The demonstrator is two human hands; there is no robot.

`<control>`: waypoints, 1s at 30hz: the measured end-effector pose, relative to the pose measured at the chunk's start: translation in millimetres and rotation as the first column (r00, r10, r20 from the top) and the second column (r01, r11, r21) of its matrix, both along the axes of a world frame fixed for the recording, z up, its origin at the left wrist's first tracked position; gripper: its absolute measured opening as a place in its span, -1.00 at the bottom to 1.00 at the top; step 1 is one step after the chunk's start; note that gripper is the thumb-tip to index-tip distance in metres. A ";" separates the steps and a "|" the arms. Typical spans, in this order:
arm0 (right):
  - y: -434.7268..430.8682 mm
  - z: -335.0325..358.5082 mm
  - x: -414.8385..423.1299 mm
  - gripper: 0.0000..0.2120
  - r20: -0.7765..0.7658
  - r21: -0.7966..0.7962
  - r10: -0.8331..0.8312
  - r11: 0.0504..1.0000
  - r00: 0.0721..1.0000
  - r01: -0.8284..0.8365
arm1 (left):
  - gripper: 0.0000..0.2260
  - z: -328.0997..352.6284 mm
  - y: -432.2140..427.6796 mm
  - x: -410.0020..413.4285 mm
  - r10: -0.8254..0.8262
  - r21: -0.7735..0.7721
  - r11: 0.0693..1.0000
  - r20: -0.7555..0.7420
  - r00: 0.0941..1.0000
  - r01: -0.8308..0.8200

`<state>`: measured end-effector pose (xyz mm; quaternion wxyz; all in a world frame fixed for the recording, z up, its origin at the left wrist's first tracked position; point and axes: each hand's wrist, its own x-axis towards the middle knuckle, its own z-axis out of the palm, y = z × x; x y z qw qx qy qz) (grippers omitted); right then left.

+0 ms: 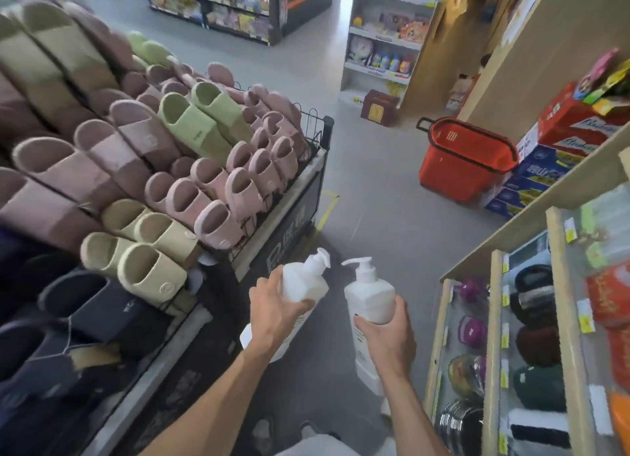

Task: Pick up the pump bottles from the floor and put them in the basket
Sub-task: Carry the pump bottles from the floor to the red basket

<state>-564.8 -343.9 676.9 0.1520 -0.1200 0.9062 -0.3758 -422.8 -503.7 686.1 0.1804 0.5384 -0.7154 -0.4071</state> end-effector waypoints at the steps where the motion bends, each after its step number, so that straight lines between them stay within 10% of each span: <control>1: 1.1 -1.1 -1.4 -0.32 -0.002 0.018 0.032 0.999 0.999 -0.032 | -0.22 -0.8 5.1 6.5 0.035 -0.007 0.999 0.005 0.999 -0.035; 17: -11.1 -12.3 58.8 -0.36 0.030 0.105 0.671 0.735 0.741 -0.670 | -0.22 -6.2 115.1 135.8 0.529 -0.109 0.849 0.203 0.824 -0.517; 30: -7.5 3.1 194.3 -0.39 -0.029 0.158 0.902 0.431 0.432 -0.889 | -0.35 0.4 210.5 276.6 0.852 -0.099 0.521 0.116 0.510 -0.848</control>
